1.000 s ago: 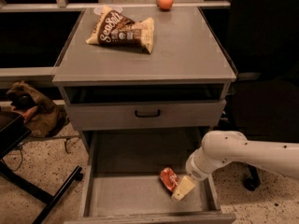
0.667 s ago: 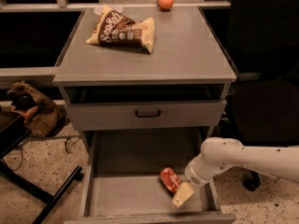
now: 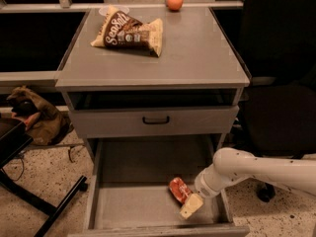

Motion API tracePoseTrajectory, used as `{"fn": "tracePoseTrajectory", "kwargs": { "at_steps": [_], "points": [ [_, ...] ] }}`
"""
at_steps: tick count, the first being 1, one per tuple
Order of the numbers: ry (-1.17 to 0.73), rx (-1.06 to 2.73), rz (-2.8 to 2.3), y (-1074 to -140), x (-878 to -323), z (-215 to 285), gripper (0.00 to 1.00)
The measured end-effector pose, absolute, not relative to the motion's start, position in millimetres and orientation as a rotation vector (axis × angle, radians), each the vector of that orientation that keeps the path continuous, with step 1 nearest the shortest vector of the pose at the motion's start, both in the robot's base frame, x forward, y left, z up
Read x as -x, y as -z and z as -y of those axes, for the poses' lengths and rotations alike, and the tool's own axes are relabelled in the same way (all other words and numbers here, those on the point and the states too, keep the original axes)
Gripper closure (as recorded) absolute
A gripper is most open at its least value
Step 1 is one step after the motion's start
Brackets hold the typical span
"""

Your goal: Pick coke can from middle drawer and place on counter

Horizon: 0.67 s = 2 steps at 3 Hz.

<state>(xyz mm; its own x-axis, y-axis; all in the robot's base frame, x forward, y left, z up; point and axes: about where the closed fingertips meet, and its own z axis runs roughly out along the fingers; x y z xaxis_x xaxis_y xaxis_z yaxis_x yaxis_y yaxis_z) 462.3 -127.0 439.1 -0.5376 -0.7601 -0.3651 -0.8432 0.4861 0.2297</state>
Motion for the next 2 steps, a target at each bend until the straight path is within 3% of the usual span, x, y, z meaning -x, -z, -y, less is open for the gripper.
{"fn": "tracePoseTrajectory", "kwargs": {
  "at_steps": [2],
  "points": [
    [-0.833, 1.295, -2.399, -379, -483, 70, 0.00]
  ]
}}
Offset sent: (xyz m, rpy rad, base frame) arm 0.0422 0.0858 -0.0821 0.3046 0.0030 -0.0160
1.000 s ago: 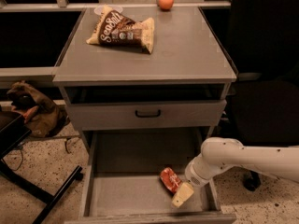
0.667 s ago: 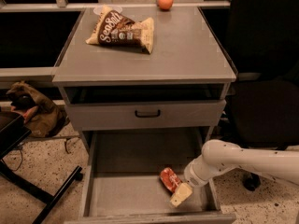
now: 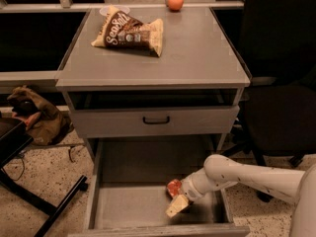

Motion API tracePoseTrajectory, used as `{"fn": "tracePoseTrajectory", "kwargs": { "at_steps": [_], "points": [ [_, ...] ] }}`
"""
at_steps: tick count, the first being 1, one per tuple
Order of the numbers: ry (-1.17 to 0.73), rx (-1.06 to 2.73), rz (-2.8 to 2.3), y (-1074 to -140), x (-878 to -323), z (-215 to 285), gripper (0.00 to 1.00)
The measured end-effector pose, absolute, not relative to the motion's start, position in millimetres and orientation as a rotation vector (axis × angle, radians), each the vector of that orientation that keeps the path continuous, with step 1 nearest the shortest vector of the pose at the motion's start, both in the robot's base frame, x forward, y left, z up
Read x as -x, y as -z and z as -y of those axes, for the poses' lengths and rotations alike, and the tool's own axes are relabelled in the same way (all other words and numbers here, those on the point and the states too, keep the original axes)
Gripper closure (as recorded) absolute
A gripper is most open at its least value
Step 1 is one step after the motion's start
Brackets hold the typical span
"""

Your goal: Pick coke can from middle drawer and place on counter

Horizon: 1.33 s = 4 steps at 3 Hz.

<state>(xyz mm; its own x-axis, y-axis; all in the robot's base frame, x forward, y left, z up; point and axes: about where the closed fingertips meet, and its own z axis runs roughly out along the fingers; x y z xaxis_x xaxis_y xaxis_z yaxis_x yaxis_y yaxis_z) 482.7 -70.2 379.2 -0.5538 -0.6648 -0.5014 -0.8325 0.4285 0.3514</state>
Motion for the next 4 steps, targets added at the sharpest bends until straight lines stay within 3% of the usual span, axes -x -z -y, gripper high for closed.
{"fn": "tracePoseTrajectory", "kwargs": {
  "at_steps": [2, 4],
  "points": [
    [-0.811, 1.245, -2.393, -376, -488, 68, 0.00],
    [-0.624, 1.172, -2.230, -406, -509, 49, 0.00]
  ]
}}
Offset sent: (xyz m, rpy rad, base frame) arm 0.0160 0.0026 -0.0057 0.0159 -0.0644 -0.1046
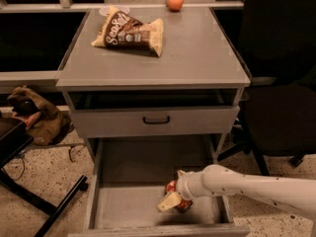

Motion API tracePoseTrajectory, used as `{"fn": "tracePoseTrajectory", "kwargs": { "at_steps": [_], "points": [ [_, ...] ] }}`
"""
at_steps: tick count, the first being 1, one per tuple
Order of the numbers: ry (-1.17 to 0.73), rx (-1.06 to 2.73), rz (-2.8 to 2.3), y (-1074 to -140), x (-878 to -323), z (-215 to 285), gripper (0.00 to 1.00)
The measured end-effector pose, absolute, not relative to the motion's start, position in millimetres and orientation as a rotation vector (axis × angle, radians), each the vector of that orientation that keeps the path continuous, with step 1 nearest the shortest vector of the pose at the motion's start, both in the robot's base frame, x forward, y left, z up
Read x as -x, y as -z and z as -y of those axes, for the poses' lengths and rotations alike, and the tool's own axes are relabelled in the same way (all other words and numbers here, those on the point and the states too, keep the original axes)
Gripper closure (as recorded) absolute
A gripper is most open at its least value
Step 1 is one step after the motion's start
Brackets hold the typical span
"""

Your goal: Pick coke can from middle drawer and place on counter

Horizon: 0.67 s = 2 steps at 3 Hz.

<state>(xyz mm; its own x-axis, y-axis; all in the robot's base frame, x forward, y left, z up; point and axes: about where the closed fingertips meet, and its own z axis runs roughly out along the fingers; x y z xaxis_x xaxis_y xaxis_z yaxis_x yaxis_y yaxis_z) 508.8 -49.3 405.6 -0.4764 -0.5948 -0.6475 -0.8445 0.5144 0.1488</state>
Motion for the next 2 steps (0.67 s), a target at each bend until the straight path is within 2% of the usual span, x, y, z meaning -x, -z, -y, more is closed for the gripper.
{"fn": "tracePoseTrajectory", "kwargs": {
  "at_steps": [2],
  "points": [
    [-0.467, 1.126, -2.213, -397, -518, 63, 0.00]
  ]
}}
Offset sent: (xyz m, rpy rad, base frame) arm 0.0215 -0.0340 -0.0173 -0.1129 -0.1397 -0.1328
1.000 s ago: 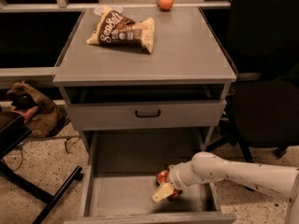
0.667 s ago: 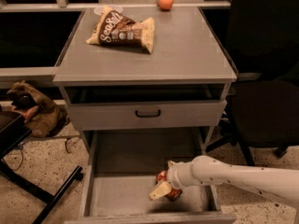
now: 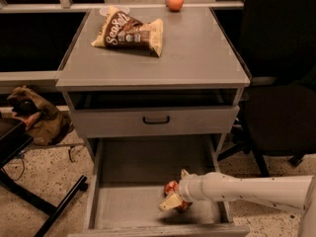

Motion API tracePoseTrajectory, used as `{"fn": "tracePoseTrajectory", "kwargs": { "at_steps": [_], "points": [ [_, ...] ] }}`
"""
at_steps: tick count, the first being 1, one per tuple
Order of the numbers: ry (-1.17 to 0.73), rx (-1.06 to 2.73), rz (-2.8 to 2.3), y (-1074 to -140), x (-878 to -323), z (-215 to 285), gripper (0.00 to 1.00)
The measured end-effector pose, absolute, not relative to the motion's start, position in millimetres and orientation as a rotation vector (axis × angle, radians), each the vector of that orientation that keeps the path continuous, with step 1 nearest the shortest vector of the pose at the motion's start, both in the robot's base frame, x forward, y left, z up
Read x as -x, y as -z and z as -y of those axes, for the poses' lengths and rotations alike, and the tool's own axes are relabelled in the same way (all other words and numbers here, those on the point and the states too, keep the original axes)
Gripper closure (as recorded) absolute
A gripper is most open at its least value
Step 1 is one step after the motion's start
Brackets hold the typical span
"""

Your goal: Pick coke can from middle drawer and place on counter

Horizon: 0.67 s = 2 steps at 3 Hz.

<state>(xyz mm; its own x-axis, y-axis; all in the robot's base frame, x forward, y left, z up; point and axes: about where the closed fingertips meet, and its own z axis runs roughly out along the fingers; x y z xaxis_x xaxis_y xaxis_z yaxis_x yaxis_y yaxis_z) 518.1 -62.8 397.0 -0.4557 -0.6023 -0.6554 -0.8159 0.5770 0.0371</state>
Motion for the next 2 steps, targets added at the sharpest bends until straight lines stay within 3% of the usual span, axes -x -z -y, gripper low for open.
{"fn": "tracePoseTrajectory", "kwargs": {
  "at_steps": [1, 2],
  "points": [
    [-0.400, 1.075, -2.226, -397, -532, 91, 0.00],
    [-0.368, 1.081, -2.248, -395, -534, 114, 0.19]
  ]
}}
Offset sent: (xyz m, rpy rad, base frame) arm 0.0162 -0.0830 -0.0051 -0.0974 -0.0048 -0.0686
